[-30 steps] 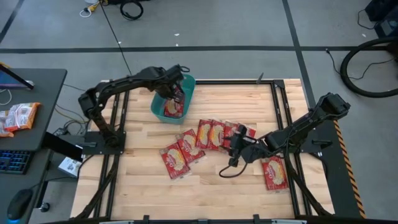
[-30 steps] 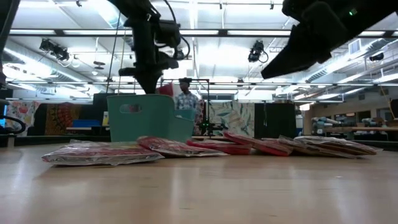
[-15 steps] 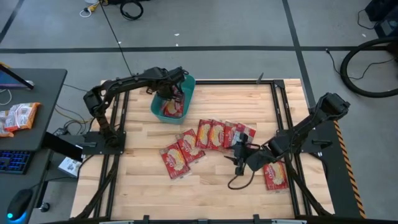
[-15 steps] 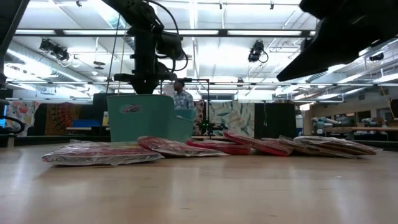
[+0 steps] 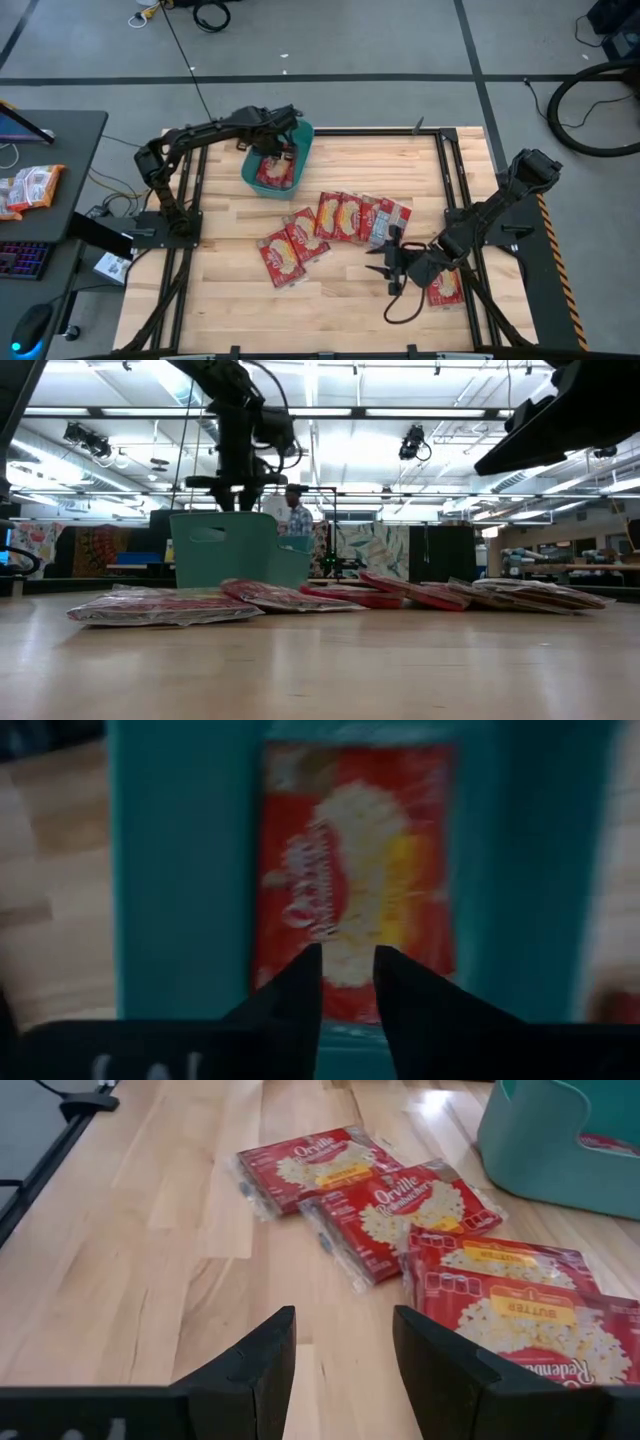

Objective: Sort popcorn bags into baskets
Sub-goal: Put the red popcorn bag into the green bin

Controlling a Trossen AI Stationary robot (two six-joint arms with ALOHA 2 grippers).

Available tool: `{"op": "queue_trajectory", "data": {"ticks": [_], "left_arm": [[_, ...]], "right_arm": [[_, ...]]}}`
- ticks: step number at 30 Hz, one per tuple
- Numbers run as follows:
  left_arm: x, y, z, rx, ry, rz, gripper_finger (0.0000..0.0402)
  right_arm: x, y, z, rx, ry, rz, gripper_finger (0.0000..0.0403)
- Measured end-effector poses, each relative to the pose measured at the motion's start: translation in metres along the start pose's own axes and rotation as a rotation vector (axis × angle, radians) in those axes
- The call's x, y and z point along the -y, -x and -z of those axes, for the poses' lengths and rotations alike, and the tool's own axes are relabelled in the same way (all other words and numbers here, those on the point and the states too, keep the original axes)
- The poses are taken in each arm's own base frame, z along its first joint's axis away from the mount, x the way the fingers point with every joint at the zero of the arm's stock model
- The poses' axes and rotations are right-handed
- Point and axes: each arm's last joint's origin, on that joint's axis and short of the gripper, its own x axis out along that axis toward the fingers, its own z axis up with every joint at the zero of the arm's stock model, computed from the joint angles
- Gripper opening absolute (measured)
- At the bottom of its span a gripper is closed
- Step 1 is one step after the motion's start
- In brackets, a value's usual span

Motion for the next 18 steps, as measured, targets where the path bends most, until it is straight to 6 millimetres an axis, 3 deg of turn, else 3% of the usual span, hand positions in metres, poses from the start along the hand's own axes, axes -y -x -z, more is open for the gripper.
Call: {"op": "queue_trajectory", "data": {"ticks": [7, 12, 18], "left_arm": [[0.046, 0.046, 0.013, 0.153, -0.336, 0.143, 0.0120], [0.087, 0.071, 0.060, 0.242, -0.746, 0.214, 0.0120], [0.115, 0.090, 0.123, 0.296, -1.135, 0.250, 0.0121]], "right_arm": [[0.000, 0.001, 0.001, 0.004, 0.010, 0.024, 0.0174], [0.000, 0.001, 0.002, -0.006, 0.020, 0.031, 0.0174], [0.001, 0.001, 0.004, -0.018, 0.031, 0.036, 0.0174]]}}
